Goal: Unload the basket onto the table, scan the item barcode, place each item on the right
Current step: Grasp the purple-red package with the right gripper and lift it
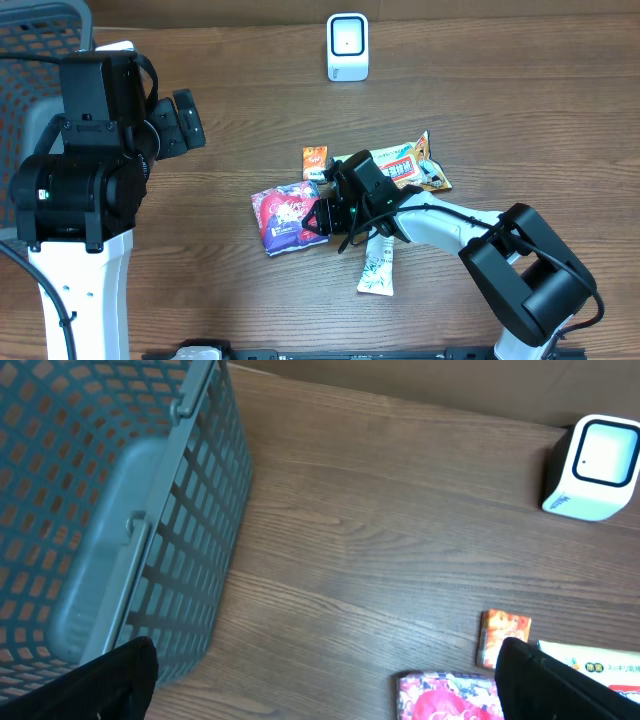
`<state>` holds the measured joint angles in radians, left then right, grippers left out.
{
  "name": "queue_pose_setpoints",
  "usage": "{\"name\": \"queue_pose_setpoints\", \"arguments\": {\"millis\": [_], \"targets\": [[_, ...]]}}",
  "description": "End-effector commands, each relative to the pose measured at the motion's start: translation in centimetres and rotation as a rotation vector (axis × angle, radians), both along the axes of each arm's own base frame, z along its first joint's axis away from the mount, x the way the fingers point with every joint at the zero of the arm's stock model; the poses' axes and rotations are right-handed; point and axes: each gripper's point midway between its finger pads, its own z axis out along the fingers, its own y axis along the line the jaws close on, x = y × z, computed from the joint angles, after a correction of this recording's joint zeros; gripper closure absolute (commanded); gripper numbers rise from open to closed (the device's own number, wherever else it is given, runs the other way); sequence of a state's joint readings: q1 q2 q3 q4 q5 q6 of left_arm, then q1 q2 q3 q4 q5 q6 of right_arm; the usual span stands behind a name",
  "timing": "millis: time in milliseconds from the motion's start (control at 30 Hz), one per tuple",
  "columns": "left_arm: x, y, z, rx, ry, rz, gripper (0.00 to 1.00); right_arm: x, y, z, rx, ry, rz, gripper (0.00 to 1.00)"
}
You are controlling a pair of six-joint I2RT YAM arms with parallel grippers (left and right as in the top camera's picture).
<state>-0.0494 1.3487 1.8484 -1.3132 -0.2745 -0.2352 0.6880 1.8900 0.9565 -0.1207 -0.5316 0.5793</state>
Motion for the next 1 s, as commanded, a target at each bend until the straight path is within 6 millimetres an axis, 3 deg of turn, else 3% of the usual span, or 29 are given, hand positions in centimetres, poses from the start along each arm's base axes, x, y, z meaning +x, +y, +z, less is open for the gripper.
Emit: {"name": "queue_pose_setpoints", "arguments": {"millis": [0,167,267,400,533,767,967], "targets": [[0.0,0.5,0.4,0.022,-0.008,0.013,0.00,0.0,0.0,-0.7,-0.015,0.011,-0.003,0.64],[0.0,0.5,0.4,0.022,-0.006,0.013,0.00,-0.2,0.2,-0.4,0.002,0.014,0.008,0.91],[0.0,0.5,0.3,0.023,-0.004,0.013,0.00,-0.2,0.3,0.5,0.015,0.003,0.018,0.96],[0.0,0.6,0.3,0.028,-0.003,0.017,0.00,-0.2,-0.6,2.4,-0.021,-0.064,0.037,0.96],[-0.1,0.9,0.4,0.038,-0.005,0.028,0.00,0.7,-3.8,4.7,-0.203,-0.175,0.019,0.96],[0.1,0.9,0.6,0.038,-0.015,0.029,0.00,4.8,-12.6,11.2,-0.686,-0.444,-0.124,0.96],[0.3,1.5,1.0,0.050,-0.038,0.070,0.00,7.0,-16.1,14.8,-0.889,-0.573,-0.237,0.96]]}}
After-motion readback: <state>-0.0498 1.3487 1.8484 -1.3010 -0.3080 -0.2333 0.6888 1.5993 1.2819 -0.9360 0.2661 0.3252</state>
